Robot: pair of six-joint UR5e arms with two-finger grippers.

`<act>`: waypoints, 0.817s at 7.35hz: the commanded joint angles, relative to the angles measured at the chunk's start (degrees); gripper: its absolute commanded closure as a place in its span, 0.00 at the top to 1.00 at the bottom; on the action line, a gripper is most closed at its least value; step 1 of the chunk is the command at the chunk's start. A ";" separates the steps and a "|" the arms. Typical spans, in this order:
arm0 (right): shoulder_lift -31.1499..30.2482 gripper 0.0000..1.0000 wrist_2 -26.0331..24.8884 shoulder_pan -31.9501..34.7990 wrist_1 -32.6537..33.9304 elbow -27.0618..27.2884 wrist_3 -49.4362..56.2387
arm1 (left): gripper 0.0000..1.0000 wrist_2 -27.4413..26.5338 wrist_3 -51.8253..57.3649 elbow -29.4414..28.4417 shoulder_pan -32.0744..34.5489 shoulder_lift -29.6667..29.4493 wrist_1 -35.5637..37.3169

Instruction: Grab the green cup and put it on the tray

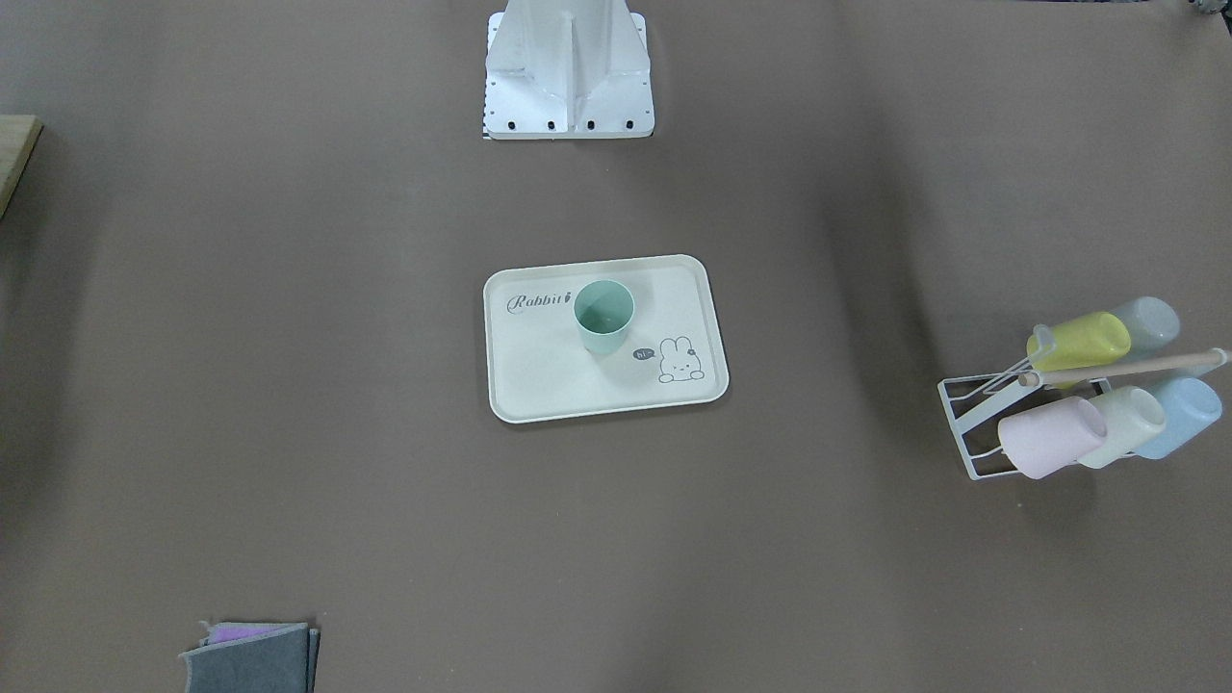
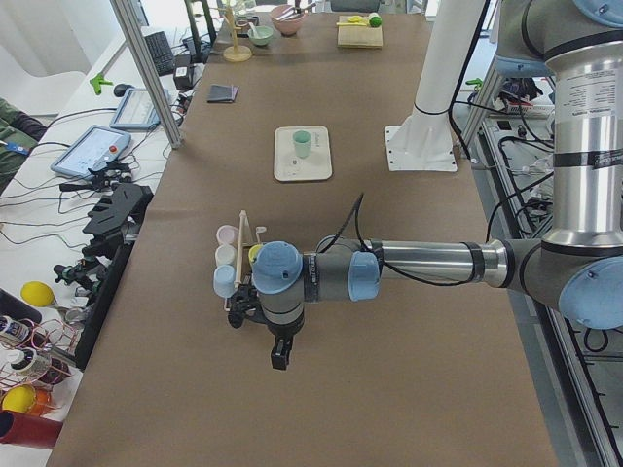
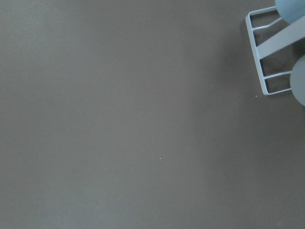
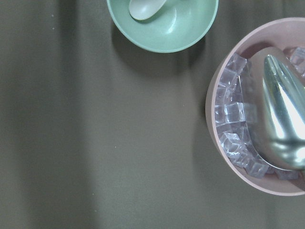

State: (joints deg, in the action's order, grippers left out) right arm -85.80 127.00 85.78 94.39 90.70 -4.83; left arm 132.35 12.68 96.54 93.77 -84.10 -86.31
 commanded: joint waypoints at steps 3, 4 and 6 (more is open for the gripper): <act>-0.16 1.00 0.09 0.00 0.00 -0.17 0.00 | 0.99 -0.25 -0.02 -0.30 -0.08 0.60 0.00; -0.25 1.00 0.00 0.00 0.00 -0.43 0.00 | 0.99 -0.16 -0.02 -0.30 -0.08 0.86 0.00; -0.16 1.00 0.09 0.00 0.00 -0.26 0.00 | 0.99 -0.16 -0.02 -0.21 -0.16 1.31 0.00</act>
State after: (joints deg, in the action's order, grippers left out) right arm -85.98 127.07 85.78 94.39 90.42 -4.83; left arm 132.18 12.66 96.29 93.66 -82.97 -86.31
